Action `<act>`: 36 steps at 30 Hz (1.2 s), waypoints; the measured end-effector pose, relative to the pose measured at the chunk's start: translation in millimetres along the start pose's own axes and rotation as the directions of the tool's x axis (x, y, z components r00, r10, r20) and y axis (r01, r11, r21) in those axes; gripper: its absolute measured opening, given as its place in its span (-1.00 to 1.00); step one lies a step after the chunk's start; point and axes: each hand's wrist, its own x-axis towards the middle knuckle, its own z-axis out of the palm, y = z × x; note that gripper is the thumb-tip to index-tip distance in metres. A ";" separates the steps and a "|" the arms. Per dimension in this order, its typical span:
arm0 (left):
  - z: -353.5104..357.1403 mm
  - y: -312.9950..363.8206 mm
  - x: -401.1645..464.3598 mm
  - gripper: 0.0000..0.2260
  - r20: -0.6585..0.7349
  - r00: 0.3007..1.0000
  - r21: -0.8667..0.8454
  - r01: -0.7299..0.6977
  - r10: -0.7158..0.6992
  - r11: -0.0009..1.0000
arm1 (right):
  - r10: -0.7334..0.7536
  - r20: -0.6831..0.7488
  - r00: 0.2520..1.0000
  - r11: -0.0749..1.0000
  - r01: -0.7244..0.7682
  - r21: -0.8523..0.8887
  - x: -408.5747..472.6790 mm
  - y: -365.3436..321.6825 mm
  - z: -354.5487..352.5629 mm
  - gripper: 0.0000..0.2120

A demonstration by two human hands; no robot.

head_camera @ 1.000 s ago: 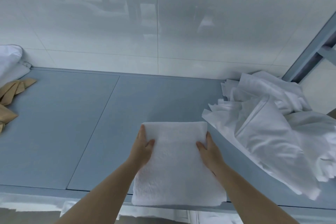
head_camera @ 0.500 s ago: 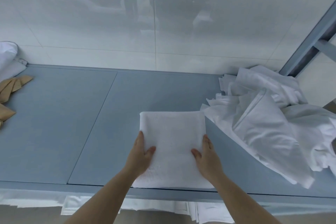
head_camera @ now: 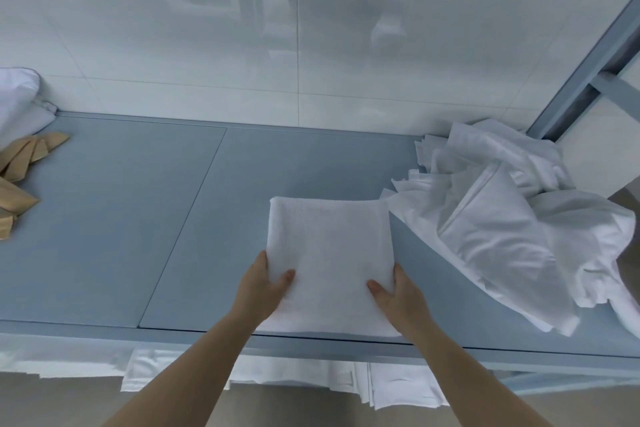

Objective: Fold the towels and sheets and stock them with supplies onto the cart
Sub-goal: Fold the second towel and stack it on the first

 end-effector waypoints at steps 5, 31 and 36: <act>2.1 11.9 13.6 -0.43 0.052 0.997 -0.009 0.050 -0.050 0.999 | 0.022 0.006 1.000 0.998 -0.022 0.065 20.0 -13.3 -0.7 -0.42; 6.5 -35.1 -92.7 -0.46 0.012 0.998 -0.087 0.055 -0.055 0.995 | 0.021 -0.021 1.000 0.965 -0.015 0.261 -97.4 23.7 24.4 -0.47; 15.2 -38.7 -120.5 -0.46 -0.031 0.995 -0.144 0.088 -0.094 0.986 | -0.004 0.013 1.000 0.955 0.000 0.297 -113.6 38.8 22.7 -0.45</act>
